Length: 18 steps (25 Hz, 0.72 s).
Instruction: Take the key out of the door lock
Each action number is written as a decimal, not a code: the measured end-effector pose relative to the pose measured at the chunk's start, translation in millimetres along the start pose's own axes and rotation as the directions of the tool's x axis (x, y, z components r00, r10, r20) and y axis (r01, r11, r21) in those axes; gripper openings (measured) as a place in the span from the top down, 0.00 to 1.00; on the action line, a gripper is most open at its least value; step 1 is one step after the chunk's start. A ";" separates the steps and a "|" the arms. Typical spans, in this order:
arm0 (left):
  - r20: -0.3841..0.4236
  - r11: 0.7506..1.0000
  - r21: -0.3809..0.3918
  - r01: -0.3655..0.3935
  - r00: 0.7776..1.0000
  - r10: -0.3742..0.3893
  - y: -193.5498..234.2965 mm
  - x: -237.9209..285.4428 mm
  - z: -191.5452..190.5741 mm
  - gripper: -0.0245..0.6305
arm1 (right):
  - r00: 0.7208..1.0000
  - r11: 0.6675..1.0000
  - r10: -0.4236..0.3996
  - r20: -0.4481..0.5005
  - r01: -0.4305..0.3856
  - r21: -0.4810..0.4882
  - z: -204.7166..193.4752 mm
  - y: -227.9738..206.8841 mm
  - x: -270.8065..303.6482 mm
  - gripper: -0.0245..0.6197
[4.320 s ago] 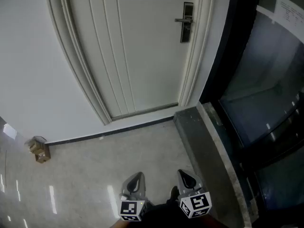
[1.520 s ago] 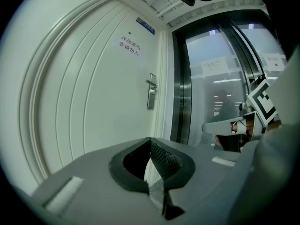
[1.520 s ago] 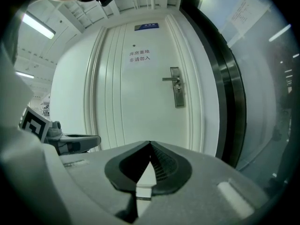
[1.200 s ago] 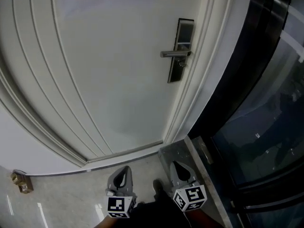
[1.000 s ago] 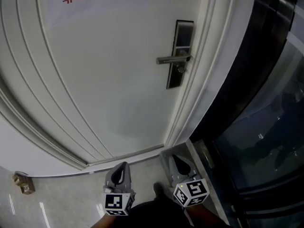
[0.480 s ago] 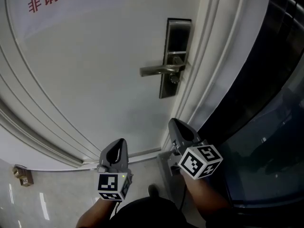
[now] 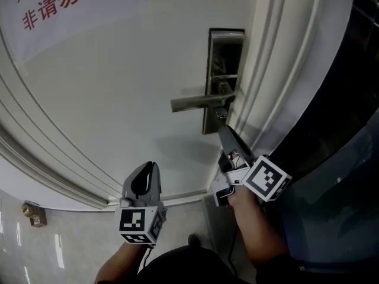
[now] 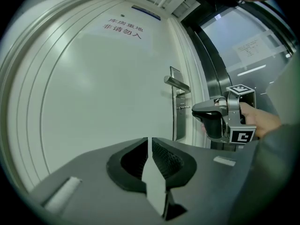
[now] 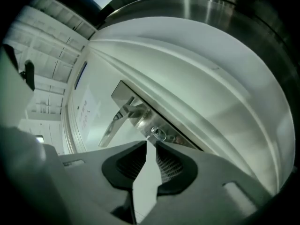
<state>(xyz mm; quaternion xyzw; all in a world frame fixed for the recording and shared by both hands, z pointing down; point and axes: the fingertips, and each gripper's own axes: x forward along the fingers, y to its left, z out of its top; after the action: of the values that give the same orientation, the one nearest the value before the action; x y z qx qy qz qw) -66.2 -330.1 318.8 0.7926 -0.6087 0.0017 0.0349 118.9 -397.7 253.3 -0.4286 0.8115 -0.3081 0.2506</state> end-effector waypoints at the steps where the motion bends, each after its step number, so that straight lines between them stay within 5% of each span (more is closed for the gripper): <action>1: -0.002 1.000 0.001 -0.003 1.000 0.003 0.1 2.5 0.3 0.89 | 1.000 1.000 0.004 0.003 -0.004 0.025 2.9 -1.0 2.3 0.89; 10: -0.018 1.000 -0.002 -0.023 1.000 0.023 3.5 9.1 -5.7 0.89 | 0.997 0.981 0.076 0.016 -0.077 0.176 13.5 7.2 24.7 0.87; 18: -0.013 1.000 -0.009 -0.027 1.000 0.027 4.7 2.3 -6.5 0.91 | 0.998 0.947 0.055 0.023 -0.059 0.315 14.5 -2.8 37.6 0.88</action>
<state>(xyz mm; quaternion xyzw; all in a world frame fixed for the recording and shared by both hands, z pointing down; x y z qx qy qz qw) -69.9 -333.2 325.6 0.7842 -0.6190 0.0043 0.0426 111.1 -435.0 240.0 -0.3616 0.7620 -0.4236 0.3305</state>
